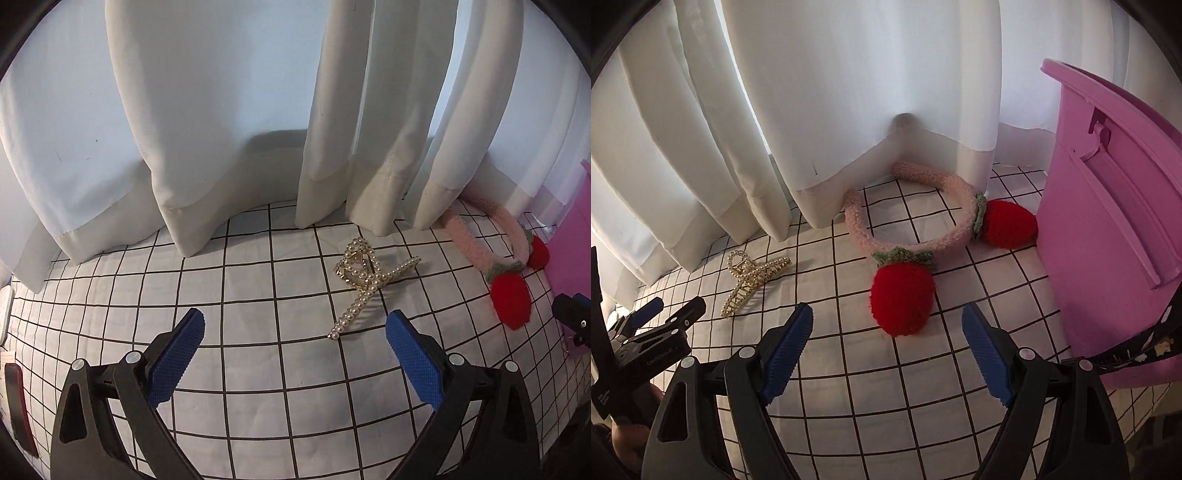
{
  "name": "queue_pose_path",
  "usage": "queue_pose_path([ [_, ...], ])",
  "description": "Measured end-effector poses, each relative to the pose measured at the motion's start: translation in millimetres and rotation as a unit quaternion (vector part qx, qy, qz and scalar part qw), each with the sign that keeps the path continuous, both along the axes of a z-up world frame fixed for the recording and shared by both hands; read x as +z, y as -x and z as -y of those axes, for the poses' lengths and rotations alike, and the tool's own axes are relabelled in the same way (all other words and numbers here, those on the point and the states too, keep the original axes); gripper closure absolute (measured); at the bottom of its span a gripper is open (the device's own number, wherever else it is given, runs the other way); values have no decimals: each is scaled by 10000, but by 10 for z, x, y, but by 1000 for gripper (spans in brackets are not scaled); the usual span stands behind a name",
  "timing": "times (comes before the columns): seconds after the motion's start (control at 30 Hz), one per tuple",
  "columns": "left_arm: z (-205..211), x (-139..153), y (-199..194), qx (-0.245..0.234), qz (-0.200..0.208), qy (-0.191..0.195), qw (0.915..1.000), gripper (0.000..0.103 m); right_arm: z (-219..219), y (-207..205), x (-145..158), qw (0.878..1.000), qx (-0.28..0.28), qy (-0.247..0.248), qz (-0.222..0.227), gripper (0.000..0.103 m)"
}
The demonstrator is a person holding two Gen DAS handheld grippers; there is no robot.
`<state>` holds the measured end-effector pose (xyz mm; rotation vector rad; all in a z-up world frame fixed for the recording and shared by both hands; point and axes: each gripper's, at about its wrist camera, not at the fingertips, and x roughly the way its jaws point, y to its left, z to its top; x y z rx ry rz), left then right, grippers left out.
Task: Organize jewelry
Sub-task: 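Move the left tool to the pearl claw clip while the right tool approaches the pink headband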
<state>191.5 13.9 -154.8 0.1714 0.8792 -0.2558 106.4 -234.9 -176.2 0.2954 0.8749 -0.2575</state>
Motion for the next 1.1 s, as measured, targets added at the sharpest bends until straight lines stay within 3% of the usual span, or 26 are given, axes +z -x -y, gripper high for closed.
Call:
queue_pose_path([
  [0.43, 314, -327, -237, -291, -29, -166, 9994, 6, 155, -423, -571, 9980, -437, -44, -453, 24],
  [0.57, 376, -401, -323, -267, -113, -189, 9994, 6, 202, -506, -655, 9971, -546, 19, -535, 24],
  [0.77, 476, -532, -440, -203, -309, -267, 9990, 6, 127, -609, -708, 9957, -408, 556, -618, 19],
  [0.9, 423, -562, -475, -82, -399, -55, 9992, 6, 130, -619, -713, 9962, -370, 538, -580, 17],
  [1.1, 426, -567, -527, -49, -375, -36, 9993, 5, 140, -642, -751, 9966, -346, 568, -491, 9],
])
